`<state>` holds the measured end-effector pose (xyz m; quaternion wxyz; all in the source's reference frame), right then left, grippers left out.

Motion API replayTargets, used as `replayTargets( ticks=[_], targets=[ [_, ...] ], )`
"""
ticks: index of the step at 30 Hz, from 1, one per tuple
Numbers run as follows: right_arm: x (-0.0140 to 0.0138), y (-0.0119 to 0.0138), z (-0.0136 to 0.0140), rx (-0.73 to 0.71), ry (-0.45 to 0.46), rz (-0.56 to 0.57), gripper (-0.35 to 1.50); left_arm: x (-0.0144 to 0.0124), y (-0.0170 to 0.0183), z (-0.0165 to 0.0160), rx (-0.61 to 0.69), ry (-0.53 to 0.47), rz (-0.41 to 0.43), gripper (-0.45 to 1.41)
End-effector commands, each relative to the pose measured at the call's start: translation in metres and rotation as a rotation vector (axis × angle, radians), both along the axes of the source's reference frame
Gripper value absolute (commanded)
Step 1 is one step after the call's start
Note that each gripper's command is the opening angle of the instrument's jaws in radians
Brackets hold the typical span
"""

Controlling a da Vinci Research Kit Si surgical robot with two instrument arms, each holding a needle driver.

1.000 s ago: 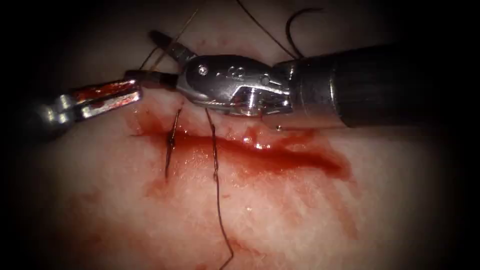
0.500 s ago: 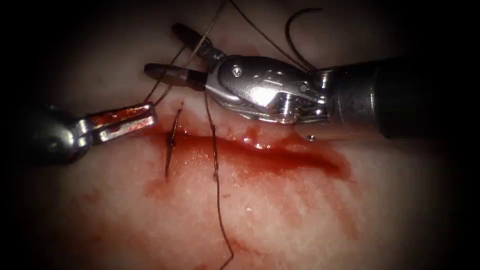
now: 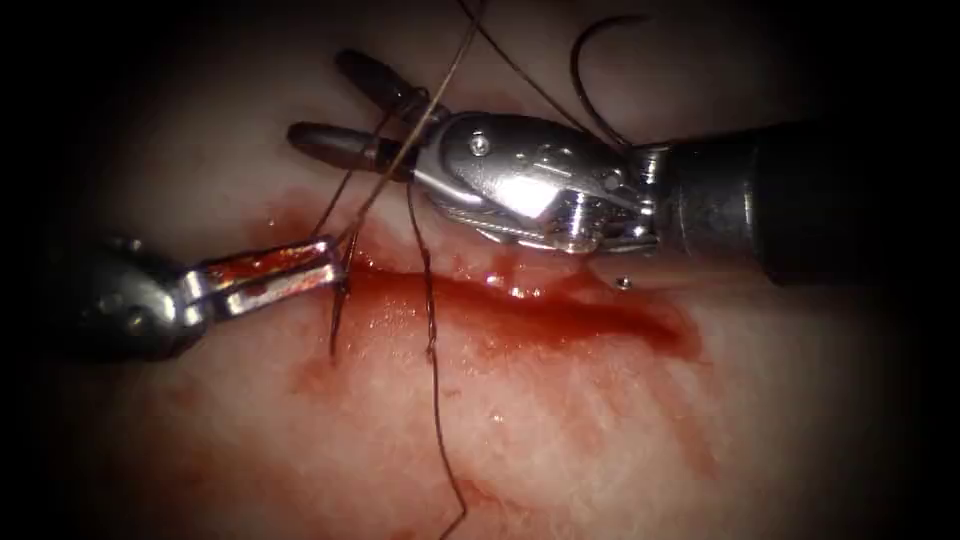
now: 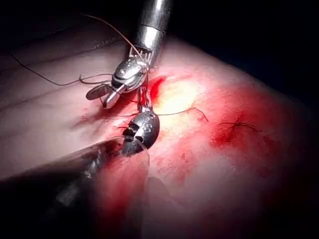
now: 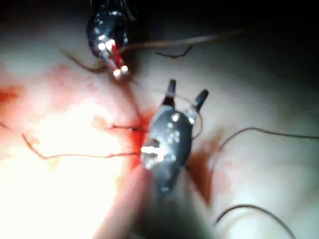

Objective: Wound Closure

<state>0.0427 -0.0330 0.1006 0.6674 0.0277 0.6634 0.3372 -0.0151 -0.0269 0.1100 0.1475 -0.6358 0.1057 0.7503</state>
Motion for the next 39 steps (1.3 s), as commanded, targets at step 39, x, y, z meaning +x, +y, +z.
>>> replayTargets(
  ticks=[39],
  targets=[
    [-0.0001, -0.0023, -0.0034, -0.058, 0.345, -0.258, -0.35, 0.0014, 0.0016, 0.0046, 0.092, -0.111, -0.055, -0.45]
  ],
)
